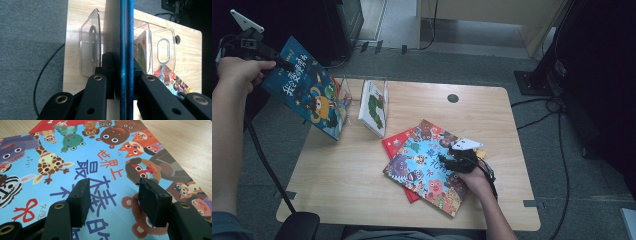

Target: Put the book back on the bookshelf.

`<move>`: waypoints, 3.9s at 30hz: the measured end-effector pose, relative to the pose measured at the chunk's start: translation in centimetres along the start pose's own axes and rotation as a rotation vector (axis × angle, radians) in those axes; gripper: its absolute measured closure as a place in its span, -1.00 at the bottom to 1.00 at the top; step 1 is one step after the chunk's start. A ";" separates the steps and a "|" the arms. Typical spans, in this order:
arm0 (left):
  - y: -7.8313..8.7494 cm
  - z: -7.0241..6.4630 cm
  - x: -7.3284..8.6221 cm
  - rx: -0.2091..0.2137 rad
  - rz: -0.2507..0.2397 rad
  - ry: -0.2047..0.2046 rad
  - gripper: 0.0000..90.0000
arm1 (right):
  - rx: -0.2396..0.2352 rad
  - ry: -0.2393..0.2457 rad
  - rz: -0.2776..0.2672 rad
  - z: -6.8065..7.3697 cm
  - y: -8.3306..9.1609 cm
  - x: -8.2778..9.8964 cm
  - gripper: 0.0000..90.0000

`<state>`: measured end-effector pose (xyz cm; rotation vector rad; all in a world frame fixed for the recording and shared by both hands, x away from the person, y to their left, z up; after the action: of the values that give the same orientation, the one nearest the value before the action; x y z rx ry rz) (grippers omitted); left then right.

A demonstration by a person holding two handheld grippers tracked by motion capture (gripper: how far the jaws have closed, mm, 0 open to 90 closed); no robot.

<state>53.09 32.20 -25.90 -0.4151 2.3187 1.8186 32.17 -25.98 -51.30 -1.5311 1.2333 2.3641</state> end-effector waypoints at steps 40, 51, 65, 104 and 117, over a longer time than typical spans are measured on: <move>4.1 1.4 2.7 0.031 -0.041 -0.057 0.18 | -0.009 -0.016 0.020 -0.2 0.2 -0.2 -0.04; 8.5 -0.7 6.0 0.053 -0.123 -0.137 0.14 | -0.037 -0.063 0.024 -0.7 1.1 -0.4 -0.01; 3.1 -6.3 10.5 0.102 -0.093 -0.262 0.10 | -0.014 -0.089 -0.035 -2.1 3.6 -0.4 0.01; -12.4 -15.9 16.7 0.236 0.079 -0.474 0.07 | 0.059 -0.152 -0.052 -3.4 6.3 2.2 0.08; -17.0 -18.3 18.3 0.256 0.088 -0.519 0.08 | 0.091 -0.197 -0.042 -3.4 7.4 4.1 0.07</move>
<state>41.82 8.59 -42.54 0.1801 2.1713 1.4141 29.30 -34.62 -50.82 -1.2509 1.2318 2.3314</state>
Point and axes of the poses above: each handheld gripper's, and its own axes: y roughly backward along the jaws, x roughly out of its underside, z roughly to its left, the point moved 1 cm from there along -y, roughly forward along the jaws, and after that the axes turned 13 degrees about -x, right-handed, at the moved point
